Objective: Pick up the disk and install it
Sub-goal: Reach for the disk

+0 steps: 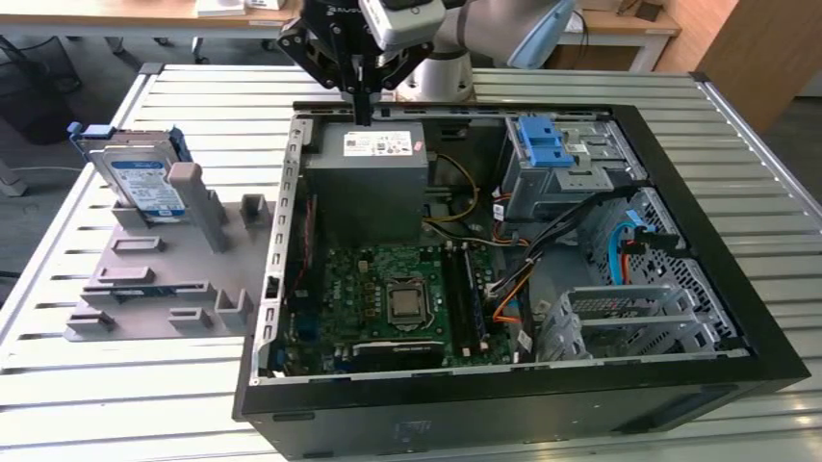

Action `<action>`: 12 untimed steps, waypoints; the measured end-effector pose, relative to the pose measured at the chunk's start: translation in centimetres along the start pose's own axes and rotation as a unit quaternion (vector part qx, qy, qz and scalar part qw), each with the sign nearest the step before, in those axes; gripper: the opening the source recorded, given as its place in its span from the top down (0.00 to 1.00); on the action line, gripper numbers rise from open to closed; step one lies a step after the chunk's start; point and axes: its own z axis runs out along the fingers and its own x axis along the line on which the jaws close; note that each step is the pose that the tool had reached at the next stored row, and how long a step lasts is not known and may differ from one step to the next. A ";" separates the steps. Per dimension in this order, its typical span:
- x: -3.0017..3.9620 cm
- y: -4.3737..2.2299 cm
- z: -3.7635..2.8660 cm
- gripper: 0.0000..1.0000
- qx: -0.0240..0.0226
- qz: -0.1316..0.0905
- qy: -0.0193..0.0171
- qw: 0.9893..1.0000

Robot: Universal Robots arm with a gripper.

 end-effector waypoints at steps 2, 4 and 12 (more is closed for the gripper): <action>0.06 -0.01 0.00 0.89 0.000 0.000 0.000 1.000; 0.13 -0.01 0.00 0.89 0.000 0.000 0.000 1.000; 0.40 -0.03 0.00 0.89 0.000 0.000 0.000 1.000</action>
